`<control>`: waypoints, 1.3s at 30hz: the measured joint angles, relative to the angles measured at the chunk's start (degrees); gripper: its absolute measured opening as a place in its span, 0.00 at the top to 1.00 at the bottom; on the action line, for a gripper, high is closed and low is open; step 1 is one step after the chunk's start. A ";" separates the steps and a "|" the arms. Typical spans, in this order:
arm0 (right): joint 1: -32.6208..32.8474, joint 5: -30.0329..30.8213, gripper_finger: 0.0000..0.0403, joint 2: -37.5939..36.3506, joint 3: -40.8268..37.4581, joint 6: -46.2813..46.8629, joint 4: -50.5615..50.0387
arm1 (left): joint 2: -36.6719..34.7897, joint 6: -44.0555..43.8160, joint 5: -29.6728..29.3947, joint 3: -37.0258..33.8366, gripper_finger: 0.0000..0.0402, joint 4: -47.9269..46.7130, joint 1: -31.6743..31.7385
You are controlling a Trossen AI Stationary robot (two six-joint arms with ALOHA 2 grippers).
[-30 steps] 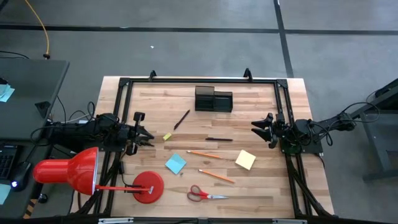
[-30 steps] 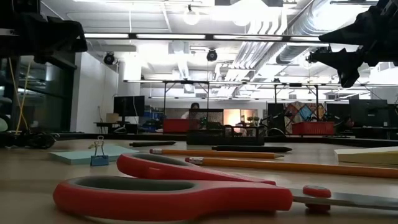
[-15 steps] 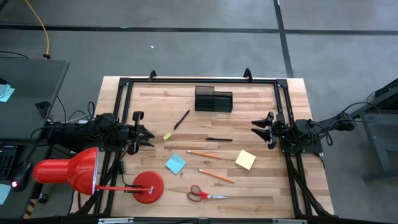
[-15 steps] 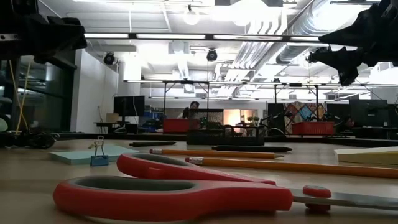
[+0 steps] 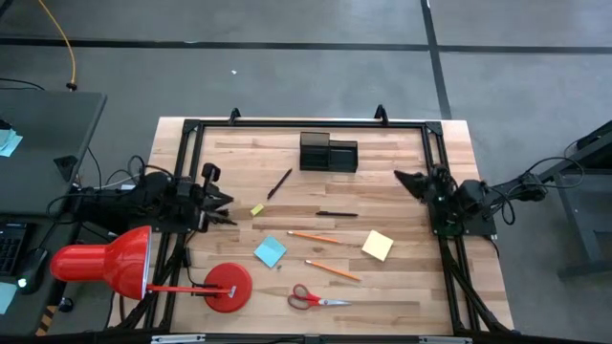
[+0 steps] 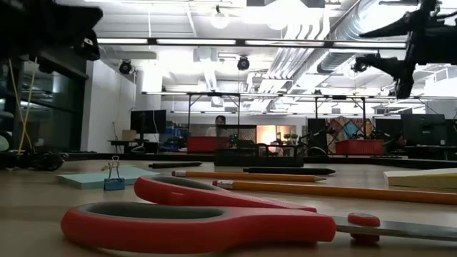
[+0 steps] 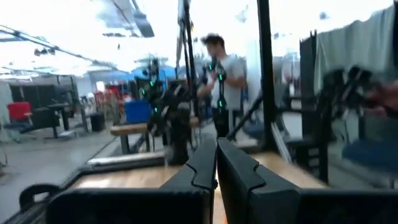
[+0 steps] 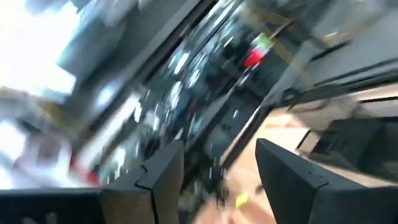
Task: Pick and place office supplies into organizer
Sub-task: Put the blue binder clip in the black desk organizer
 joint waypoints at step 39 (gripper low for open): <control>-0.04 0.33 0.52 13.76 6.85 20.44 3.49 | 0.90 -22.65 -23.59 0.00 0.98 8.57 0.00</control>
